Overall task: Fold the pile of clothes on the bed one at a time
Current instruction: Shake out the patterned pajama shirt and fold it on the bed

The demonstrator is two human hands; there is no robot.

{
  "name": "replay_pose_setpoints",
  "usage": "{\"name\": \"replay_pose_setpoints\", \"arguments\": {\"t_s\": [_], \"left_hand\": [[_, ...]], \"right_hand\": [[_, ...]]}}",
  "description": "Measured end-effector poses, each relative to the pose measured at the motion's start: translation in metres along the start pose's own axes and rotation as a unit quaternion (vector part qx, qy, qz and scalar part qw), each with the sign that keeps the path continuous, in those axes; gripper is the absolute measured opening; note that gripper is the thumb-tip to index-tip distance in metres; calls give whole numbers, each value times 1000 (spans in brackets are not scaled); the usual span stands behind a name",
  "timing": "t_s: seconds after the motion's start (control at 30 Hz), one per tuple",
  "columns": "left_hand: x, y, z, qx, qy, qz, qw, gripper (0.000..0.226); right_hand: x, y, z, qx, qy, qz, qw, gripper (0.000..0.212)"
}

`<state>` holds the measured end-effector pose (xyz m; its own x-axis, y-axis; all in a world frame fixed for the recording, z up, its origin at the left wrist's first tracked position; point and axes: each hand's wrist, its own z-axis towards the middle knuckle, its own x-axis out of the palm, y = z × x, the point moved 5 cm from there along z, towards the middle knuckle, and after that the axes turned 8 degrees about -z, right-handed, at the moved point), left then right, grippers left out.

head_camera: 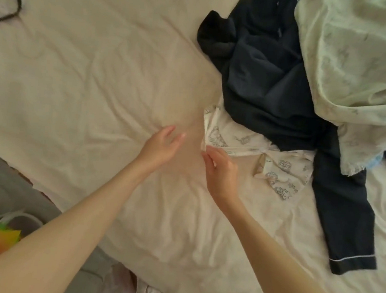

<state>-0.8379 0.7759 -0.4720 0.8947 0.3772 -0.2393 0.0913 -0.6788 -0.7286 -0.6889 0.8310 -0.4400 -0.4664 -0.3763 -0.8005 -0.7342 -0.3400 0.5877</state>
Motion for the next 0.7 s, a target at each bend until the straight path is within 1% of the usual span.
{"name": "replay_pose_setpoints", "arguments": {"t_s": [0.07, 0.1, 0.13, 0.23, 0.3, 0.37, 0.43, 0.47, 0.53, 0.6, 0.63, 0.67, 0.7], "left_hand": [[17, -14, -2, -62, 37, -116, 991, 70], [24, -20, -4, -87, 43, -152, 983, 71], [30, -23, -6, -100, 40, -177, 978, 66], [34, -23, -10, -71, 3, -146, 987, 28], [28, -16, -15, -63, -11, -122, 990, 16], [13, -6, -21, -59, -34, -84, 994, 10], [-3, 5, -32, -58, -55, -37, 996, 8], [-10, 9, -40, -51, -59, -20, 997, 7], [-15, 13, -56, -31, -51, -10, 998, 5], [-14, 9, -65, -1, -45, -6, 999, 7], [-14, 6, -67, 14, -48, -9, 999, 8], [-15, 3, -68, 24, -54, -18, 998, 10], [-17, 1, -69, 31, -58, -27, 997, 13]], "right_hand": [[-3, 15, -10, -44, 4, 16, 999, 11], [-5, 19, -16, -58, 7, 24, 998, 11], [-8, 20, -20, -60, 12, 30, 998, 9], [-19, 7, -25, -38, 60, 26, 997, 10], [-30, -4, -21, -42, 101, 4, 994, 13], [-42, -15, -15, -52, 88, -46, 994, 16], [-47, -28, -9, -29, 71, -103, 992, 29], [-45, -33, -8, -7, 82, -126, 989, 40], [-33, -41, -10, 23, 137, -181, 974, 67], [-16, -46, -17, 22, 192, -251, 948, 89], [-11, -48, -20, 19, 197, -276, 941, 93], [-10, -49, -22, 18, 182, -290, 940, 90], [-14, -49, -21, 16, 144, -293, 945, 78]]}}
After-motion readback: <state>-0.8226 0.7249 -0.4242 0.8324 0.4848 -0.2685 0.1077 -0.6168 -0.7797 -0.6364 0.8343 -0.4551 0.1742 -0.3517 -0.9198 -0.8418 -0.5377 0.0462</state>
